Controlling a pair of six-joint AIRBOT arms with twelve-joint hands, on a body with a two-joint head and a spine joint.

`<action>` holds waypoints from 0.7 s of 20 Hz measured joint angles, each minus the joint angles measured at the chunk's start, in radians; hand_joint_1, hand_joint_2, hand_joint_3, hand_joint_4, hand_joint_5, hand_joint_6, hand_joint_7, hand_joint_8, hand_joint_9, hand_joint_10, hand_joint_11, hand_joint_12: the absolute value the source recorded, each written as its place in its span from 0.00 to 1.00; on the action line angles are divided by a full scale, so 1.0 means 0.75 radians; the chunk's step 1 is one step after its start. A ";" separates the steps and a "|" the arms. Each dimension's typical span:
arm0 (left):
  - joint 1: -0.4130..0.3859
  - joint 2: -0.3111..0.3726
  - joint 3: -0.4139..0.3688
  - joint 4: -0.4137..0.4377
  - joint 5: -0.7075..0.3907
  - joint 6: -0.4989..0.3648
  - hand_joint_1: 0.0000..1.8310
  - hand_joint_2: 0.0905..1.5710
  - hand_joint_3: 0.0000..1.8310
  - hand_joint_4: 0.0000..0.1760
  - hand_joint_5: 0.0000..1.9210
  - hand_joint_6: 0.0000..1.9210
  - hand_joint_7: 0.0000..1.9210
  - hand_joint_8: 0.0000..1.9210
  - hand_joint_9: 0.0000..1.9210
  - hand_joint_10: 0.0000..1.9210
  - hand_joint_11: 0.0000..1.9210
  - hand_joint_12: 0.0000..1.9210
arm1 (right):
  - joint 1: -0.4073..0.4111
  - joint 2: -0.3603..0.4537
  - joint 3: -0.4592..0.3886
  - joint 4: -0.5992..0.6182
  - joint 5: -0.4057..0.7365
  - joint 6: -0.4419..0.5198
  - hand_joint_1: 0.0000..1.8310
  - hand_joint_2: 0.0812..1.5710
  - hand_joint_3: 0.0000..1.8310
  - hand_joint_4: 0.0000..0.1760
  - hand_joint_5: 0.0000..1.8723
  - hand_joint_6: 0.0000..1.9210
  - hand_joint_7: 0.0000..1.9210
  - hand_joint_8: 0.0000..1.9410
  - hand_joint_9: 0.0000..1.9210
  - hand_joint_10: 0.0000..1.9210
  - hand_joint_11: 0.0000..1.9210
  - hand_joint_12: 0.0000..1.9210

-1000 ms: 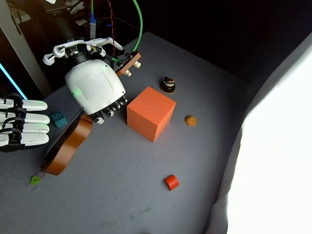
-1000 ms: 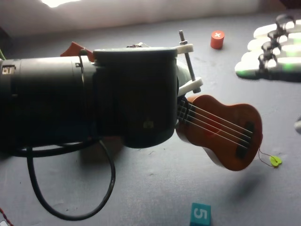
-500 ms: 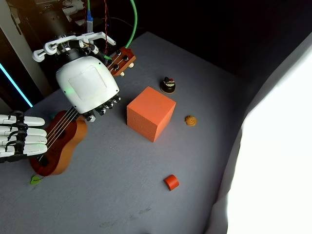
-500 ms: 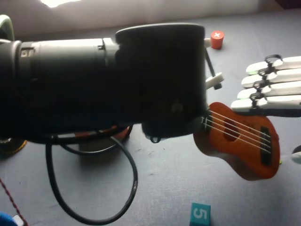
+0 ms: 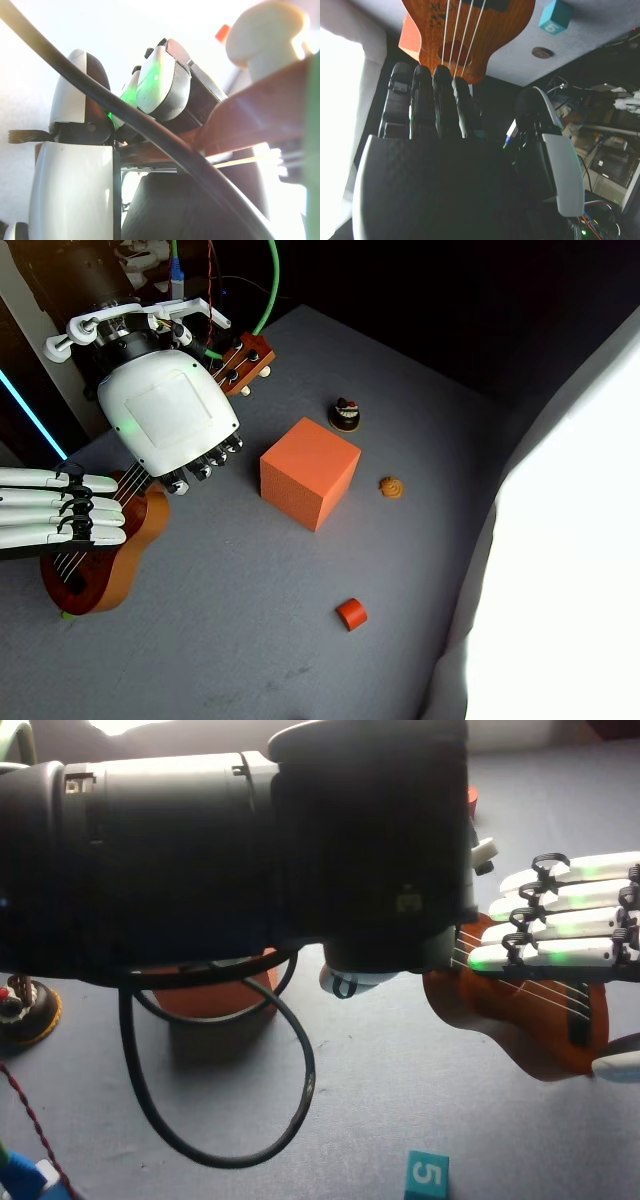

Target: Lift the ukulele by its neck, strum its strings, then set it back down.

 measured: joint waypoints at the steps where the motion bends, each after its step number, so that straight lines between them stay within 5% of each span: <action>1: 0.000 0.000 0.000 -0.002 0.000 -0.001 0.82 0.75 0.00 0.99 0.66 1.00 0.70 1.00 0.74 1.00 0.76 1.00 | 0.000 0.001 0.000 0.000 0.000 0.000 0.07 0.86 0.00 0.00 0.02 0.00 0.07 0.00 0.04 0.00 0.00 0.06; 14: 0.000 -0.008 0.019 -0.011 0.014 0.018 0.80 0.75 0.00 0.94 0.65 1.00 0.70 1.00 0.74 1.00 0.76 1.00 | -0.018 0.023 -0.078 -0.039 0.010 -0.002 0.08 0.85 0.00 0.00 0.04 0.00 0.08 0.00 0.05 0.00 0.00 0.07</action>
